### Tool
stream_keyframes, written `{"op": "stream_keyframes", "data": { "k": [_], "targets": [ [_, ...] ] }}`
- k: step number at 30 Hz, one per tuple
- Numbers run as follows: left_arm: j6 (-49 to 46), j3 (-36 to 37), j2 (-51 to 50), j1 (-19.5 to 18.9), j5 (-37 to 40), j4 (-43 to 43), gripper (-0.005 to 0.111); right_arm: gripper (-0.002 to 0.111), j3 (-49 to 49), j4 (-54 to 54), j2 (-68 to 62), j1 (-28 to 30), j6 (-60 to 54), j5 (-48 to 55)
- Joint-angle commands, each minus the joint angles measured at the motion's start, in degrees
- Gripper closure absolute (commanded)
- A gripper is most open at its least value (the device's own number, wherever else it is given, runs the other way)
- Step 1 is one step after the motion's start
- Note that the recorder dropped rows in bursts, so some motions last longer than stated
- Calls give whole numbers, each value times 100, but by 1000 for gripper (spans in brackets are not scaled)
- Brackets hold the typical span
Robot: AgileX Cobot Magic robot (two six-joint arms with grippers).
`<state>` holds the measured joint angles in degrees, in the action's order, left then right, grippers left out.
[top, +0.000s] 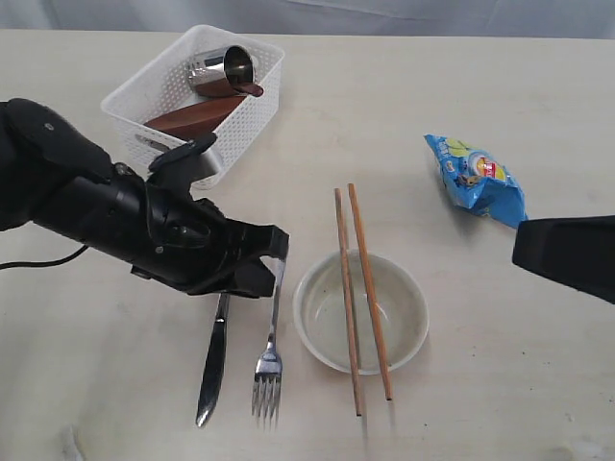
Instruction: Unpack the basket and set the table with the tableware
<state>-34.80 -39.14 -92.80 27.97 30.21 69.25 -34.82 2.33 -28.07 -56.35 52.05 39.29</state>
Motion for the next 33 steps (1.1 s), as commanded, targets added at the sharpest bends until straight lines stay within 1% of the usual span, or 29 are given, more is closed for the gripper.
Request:
{"op": "stream_keyframes", "data": {
  "k": [1, 2, 4, 5, 6, 7, 8, 10, 12, 14, 15, 16, 19, 20, 22, 24, 25, 27, 29, 30, 31, 33],
  "targets": [
    [199, -27, 271, -5, 32, -507, 106, 109, -2, 55, 30, 37, -59, -16],
    [217, -27, 357, -27, 32, -625, 106, 109, -2, 55, 30, 37, -59, -16],
    [334, 8, 831, -215, -13, -884, 106, 109, -2, 180, 30, 37, -58, -16],
    [349, 126, 1258, -442, -66, -997, 106, 109, -2, 641, 3, 37, 27, 54],
    [349, 184, 1441, -571, -111, -1099, 106, 109, -2, 991, -46, 37, 205, 141],
    [349, 337, 1919, -789, -189, -1425, 107, 109, -2, 1688, -200, 37, 714, 392],
    [349, 411, 2120, -862, -248, -1527, 107, 109, -2, 1895, -307, 37, 830, 468],
    [349, 797, 3010, -1066, -798, -1550, 107, 109, -36, 2388, -790, 37, 1007, 456],
    [349, 1213, 3683, -1078, -1324, -1550, 107, 109, -194, 2866, -1371, 83, 1134, 426],
    [389, 1567, 4205, -1078, -1581, -1550, 107, 109, -505, 3222, -1931, 423, 908, 411],
    [459, 1736, 4426, -1078, -1691, -1533, 107, 109, -726, 3218, -2214, 711, 414, 458],
    [586, 1885, 4661, -1078, -1781, -1533, 107, 109, -982, 3173, -2492, 1092, -130, 546],
    [690, 2116, 5081, -1078, -1977, -1533, 107, 109, -1577, 2824, -3036, 2130, -1263, 517],
    [690, 2156, 5213, -1078, -2020, -1533, 107, 109, -1772, 2516, -3237, 2576, -1721, 422],
    [690, 2198, 5414, -1078, -2069, -1636, 107, 109, -2097, 1384, -3681, 3523, -2959, 217],
    [690, 2198, 5555, -1078, -2127, -1719, 107, 109, -2429, -422, -4200, 4467, -4471, 191],
    [699, 2198, 5579, -1078, -2206, -1760, 107, 109, -2540, -1288, -4423, 4816, -5135, 283],
    [699, 2198, 5594, -1078, -2388, -1882, 107, 109, -2781, -3459, -5012, 5541, -6704, 792],
    [699, 2210, 5594, -1078, -2652, -1994, 107, 109, -2943, -4918, -5564, 5897, -7768, 1374],
    [699, 2225, 5558, -1078, -2840, -1994, 107, 109, -3018, -5408, -5865, 5961, -8112, 1618],
    [699, 2235, 5516, -1078, -3021, -1994, 107, 109, -3086, -5661, -6147, 5962, -8227, 1759],
    [656, 2276, 5392, -1078, -3282, -1994, 107, 108, -3276, -5794, -6664, 5817, -8227, 1870]
  ]
}}
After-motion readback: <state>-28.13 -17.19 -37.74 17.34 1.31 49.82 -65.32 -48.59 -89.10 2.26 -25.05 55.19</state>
